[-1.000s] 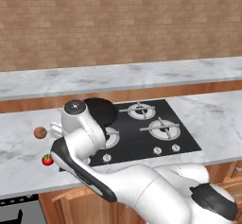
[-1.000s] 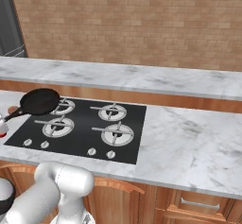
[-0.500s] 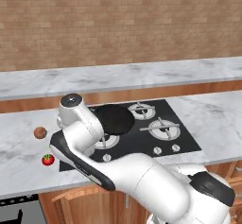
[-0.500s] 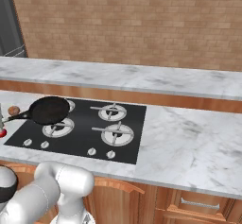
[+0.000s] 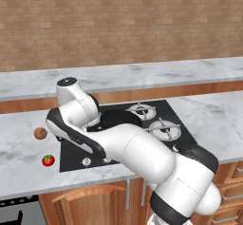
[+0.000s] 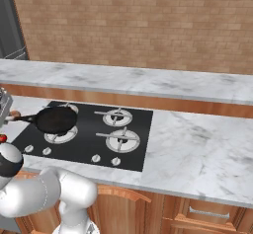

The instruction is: Place the pan on the front left burner on the stove. Then place the tomato and the onion in the pan and turn on the front left burner.

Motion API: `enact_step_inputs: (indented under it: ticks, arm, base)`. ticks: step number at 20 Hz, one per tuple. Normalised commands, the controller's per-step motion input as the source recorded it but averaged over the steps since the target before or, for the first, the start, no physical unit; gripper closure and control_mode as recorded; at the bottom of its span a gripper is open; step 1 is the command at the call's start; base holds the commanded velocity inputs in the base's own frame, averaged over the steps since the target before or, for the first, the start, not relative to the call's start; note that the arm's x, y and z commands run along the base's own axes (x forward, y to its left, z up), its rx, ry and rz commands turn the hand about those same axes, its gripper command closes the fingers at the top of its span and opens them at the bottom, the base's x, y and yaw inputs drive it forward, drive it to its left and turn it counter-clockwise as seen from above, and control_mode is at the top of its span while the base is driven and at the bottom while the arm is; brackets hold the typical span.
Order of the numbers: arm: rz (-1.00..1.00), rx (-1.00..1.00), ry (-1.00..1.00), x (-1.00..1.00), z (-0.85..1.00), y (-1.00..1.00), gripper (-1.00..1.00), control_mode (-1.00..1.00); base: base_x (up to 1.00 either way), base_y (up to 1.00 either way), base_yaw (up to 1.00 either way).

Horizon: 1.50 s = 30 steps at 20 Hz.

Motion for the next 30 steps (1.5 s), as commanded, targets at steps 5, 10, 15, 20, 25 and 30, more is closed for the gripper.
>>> enact_step_inputs:
  ticks: [5, 10, 15, 20, 25, 30]
  arm:
    - [-0.20, 0.00, 0.03, 0.26, 0.00, 0.12, 1.00, -1.00]
    - [-0.19, 0.00, 0.00, 0.16, 0.00, 0.08, 1.00, -1.00]
    - [-0.14, 0.00, 0.02, 0.05, 0.00, 0.01, 1.00, -1.00]
    - [-0.07, 0.00, 0.02, 0.18, -0.02, 0.00, 1.00, -1.00]
    - [-0.03, 0.00, 0.00, 0.13, -0.11, 0.01, 1.00, -1.00]
    - [-0.03, 0.00, 0.00, 0.07, -0.19, 0.07, 1.00, -1.00]
  base:
    - [0.00, 0.00, 0.00]
    - [0.00, 0.00, 0.00]
    - [0.00, 0.00, 0.00]
    - [0.00, 0.00, 0.00]
    - [0.00, 0.00, 0.00]
    - [0.00, 0.00, 0.00]
